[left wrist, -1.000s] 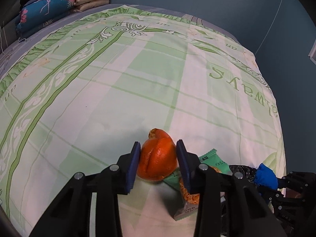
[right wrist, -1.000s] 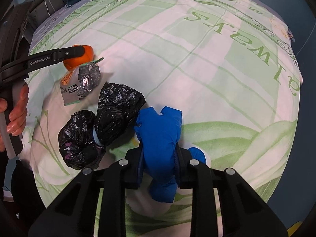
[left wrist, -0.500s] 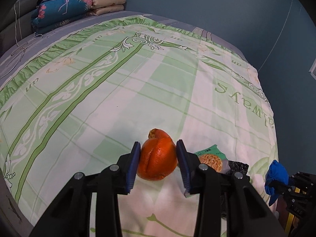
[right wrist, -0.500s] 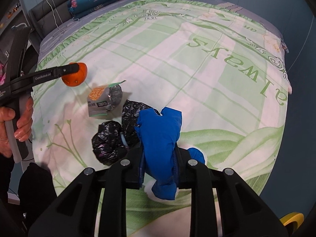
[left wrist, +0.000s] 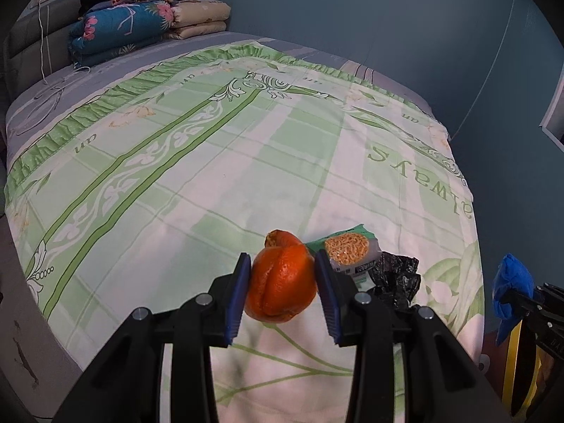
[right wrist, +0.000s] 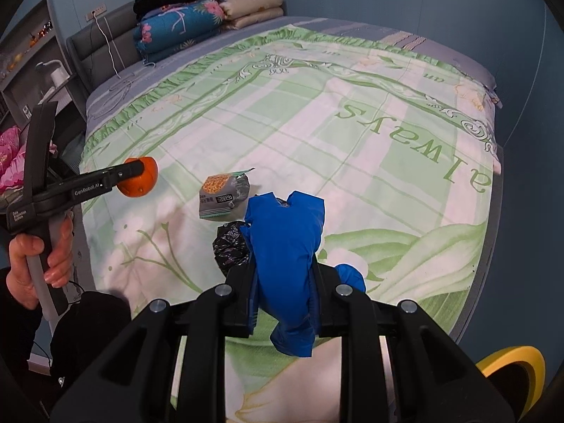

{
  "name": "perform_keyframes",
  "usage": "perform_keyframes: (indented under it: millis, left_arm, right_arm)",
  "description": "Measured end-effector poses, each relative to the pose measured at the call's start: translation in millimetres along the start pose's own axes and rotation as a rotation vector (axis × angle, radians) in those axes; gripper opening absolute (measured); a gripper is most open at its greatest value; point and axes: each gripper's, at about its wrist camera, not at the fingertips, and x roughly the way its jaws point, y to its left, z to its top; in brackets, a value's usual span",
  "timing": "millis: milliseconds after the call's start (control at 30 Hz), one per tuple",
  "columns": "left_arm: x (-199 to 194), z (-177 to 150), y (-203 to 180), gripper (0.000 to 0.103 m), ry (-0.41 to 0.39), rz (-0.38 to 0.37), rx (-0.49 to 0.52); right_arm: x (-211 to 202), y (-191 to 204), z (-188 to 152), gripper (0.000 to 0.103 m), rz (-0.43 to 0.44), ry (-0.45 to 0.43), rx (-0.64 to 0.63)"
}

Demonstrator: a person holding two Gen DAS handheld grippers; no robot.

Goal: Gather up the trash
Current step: 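Lift the orange peel and blue glove and carry them over the yellow bin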

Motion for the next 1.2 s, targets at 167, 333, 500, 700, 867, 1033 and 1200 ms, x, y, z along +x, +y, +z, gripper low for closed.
perform_keyframes:
  millis: [167, 333, 500, 700, 867, 1033, 1200]
  left_arm:
    - [-23.8, -9.9, -15.9, 0.035, -0.033, -0.017, 0.016]
    - [-45.5, -19.2, -37.0, 0.036, -0.064, -0.034, 0.042]
    - [-65.8, -26.9, -58.3, 0.036, -0.099, -0.043, 0.066]
    - [-84.1, -36.6, -81.3, 0.036, -0.119, -0.068, 0.082]
    - [-102.1, -39.9, -102.2, 0.036, -0.147, -0.092, 0.099]
    - [-114.6, -41.7, -124.7, 0.036, -0.163, -0.119, 0.117]
    - [-125.3, -44.8, -147.3, 0.036, -0.177, -0.155, 0.147]
  right_arm:
    - [-32.5, 3.2, -11.2, 0.022, 0.005, -0.053, 0.004]
    - [-64.9, 4.3, -23.8, 0.022, 0.005, -0.105, 0.011]
    - [-97.5, 2.0, -36.3, 0.022, -0.004, -0.157, 0.018]
    - [-127.2, -3.8, -47.0, 0.022, -0.007, -0.206, 0.028]
    - [-158.6, -12.1, -58.0, 0.022, -0.011, -0.268, 0.052]
    - [-183.3, -24.4, -66.0, 0.022, -0.015, -0.318, 0.078]
    - [-205.5, -36.4, -73.2, 0.022, -0.027, -0.355, 0.105]
